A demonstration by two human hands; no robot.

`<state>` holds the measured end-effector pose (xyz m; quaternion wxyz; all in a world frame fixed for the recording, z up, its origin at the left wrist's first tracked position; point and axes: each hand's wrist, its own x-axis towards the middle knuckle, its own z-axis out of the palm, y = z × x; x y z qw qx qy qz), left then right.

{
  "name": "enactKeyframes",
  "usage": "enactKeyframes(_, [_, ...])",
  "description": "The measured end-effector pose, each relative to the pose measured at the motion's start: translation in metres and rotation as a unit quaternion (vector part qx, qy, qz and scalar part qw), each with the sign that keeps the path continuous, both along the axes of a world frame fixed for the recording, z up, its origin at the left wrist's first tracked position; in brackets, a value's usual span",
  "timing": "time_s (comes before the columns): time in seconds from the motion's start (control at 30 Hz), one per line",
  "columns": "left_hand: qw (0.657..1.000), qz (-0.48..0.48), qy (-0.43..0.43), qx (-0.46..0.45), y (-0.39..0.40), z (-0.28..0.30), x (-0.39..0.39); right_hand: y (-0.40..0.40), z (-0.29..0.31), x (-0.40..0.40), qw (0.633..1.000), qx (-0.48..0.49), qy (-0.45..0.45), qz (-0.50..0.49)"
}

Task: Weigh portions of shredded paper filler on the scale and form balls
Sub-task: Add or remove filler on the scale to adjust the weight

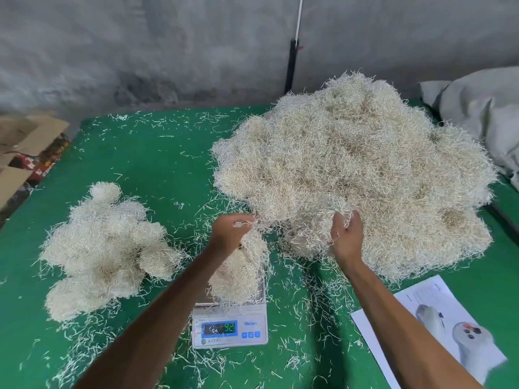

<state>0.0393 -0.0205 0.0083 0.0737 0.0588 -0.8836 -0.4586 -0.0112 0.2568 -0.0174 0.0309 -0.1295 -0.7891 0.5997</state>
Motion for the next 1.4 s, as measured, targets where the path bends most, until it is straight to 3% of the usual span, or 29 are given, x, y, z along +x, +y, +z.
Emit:
enactKeyframes(0.07, [0.999,0.046,0.002,0.019,-0.010,0.002,0.003,-0.001,-0.006,-0.002,0.999,0.034,-0.008,0.006])
enactKeyframes(0.17, [0.985,0.124,-0.019,0.119,-0.021,0.006,0.008,-0.007,-0.014,-0.001,0.994,0.082,-0.040,0.058])
enactKeyframes(0.23, [0.966,0.151,-0.042,0.206,-0.026,0.013,0.011,-0.012,-0.018,0.001,0.973,0.198,-0.052,0.108])
enactKeyframes(0.33, [0.910,0.142,-0.075,0.383,-0.029,0.026,0.017,-0.026,-0.025,0.009,0.925,0.364,-0.025,0.109])
enactKeyframes(0.47, [0.825,0.154,-0.067,0.539,-0.042,0.026,0.028,-0.059,-0.016,0.023,0.936,0.303,0.122,0.133])
enactKeyframes(0.53, [0.835,0.182,-0.073,0.514,-0.047,0.016,0.039,-0.078,-0.012,0.030,0.936,0.258,0.152,0.184])
enactKeyframes(0.57, [0.870,0.196,-0.079,0.446,-0.048,0.007,0.046,-0.086,-0.010,0.033,0.936,0.246,0.150,0.202])
enactKeyframes(0.63, [0.947,0.209,-0.093,0.225,-0.051,-0.016,0.060,-0.098,-0.009,0.037,0.938,0.233,0.134,0.218])
enactKeyframes(0.67, [0.964,0.208,-0.099,0.133,-0.052,-0.028,0.066,-0.101,-0.011,0.040,0.939,0.230,0.125,0.222])
enactKeyframes(0.73, [0.972,0.195,-0.115,0.058,-0.053,-0.045,0.078,-0.105,-0.017,0.047,0.940,0.226,0.103,0.233])
enactKeyframes(0.9, [0.979,0.175,-0.088,0.063,-0.048,-0.059,0.103,-0.103,-0.039,0.072,0.929,0.239,0.060,0.276])
enactKeyframes(1.17, [0.977,0.194,-0.027,0.089,-0.049,-0.052,0.117,-0.111,-0.034,0.093,0.937,0.181,0.007,0.298])
enactKeyframes(1.4, [0.979,0.188,-0.031,0.071,-0.056,-0.058,0.131,-0.117,-0.027,0.106,0.937,0.163,-0.008,0.308])
